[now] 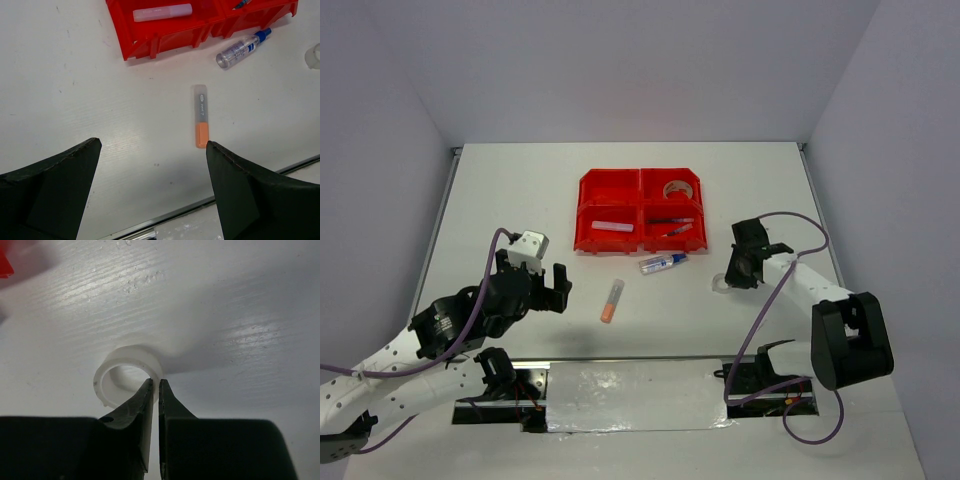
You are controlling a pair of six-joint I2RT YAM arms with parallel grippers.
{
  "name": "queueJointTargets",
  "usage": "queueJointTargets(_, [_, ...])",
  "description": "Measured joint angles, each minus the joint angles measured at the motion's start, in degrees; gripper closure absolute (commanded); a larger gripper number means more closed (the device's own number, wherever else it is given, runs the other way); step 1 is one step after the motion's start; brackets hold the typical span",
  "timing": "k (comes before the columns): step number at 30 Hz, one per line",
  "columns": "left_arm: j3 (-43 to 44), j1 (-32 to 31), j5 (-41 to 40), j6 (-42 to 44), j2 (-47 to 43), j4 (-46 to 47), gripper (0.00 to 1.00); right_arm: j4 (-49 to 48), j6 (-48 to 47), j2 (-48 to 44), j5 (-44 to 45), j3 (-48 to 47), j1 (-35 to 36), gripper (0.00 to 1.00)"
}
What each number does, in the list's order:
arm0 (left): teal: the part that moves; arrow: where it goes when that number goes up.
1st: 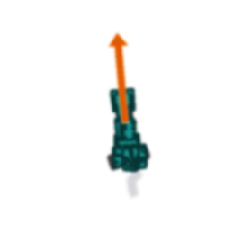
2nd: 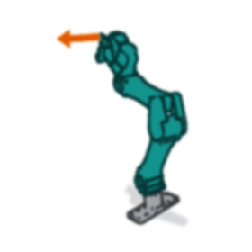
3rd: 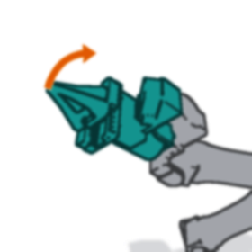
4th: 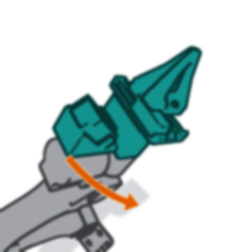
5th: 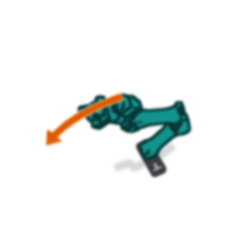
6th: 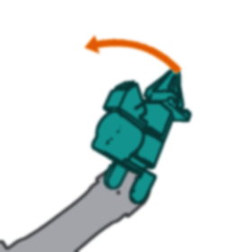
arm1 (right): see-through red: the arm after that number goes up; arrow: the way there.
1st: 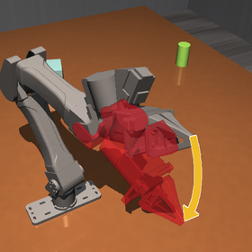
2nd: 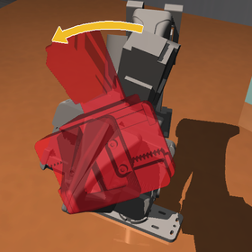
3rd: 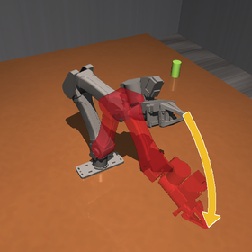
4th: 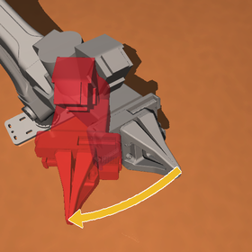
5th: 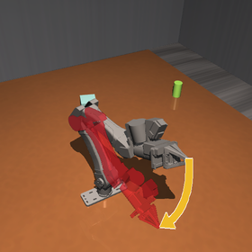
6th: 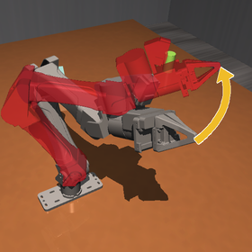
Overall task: Sort the stationery into containers
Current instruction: Move the stationery to the center of the board, then pick up the stationery from the center of the board.
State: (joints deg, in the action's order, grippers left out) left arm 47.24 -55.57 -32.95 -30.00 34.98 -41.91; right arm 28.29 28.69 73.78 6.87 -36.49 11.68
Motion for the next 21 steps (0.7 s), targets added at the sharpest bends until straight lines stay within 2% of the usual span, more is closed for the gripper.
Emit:
queueJointTargets(1, [0.0,0.0,0.02,0.0,0.0,0.0,0.01,-0.04,0.0,0.24,-0.02,-0.11,0.0,0.86])
queueJointTargets(4, [0.0,0.0,0.02,-0.02,0.0,0.0,0.01,-0.42,0.0,1.53,-0.09,-0.9,0.22,0.84])
queueJointTargets(5, [0.0,0.0,0.02,-0.02,0.0,0.0,0.01,-0.61,-0.02,1.97,-0.11,-1.16,0.37,0.84])
queueJointTargets(9, [0.0,0.0,0.02,-0.02,0.0,0.0,0.01,-2.62,0.0,3.06,-0.11,-1.6,0.94,1.0])
queueJointTargets(16, [0.0,0.0,0.0,-0.02,0.02,0.0,0.01,-0.33,0.85,0.22,1.9,-2.32,1.16,1.0])
queueJointTargets(18, [0.0,0.0,-0.04,-0.04,0.02,-0.02,0.01,2.32,0.94,-0.85,3.1,-6.03,1.2,1.0])
queueJointTargets(21, [0.0,0.0,-0.24,-0.13,0.0,-0.02,0.01,4.96,0.76,1.57,4.68,-16.87,1.18,1.0])
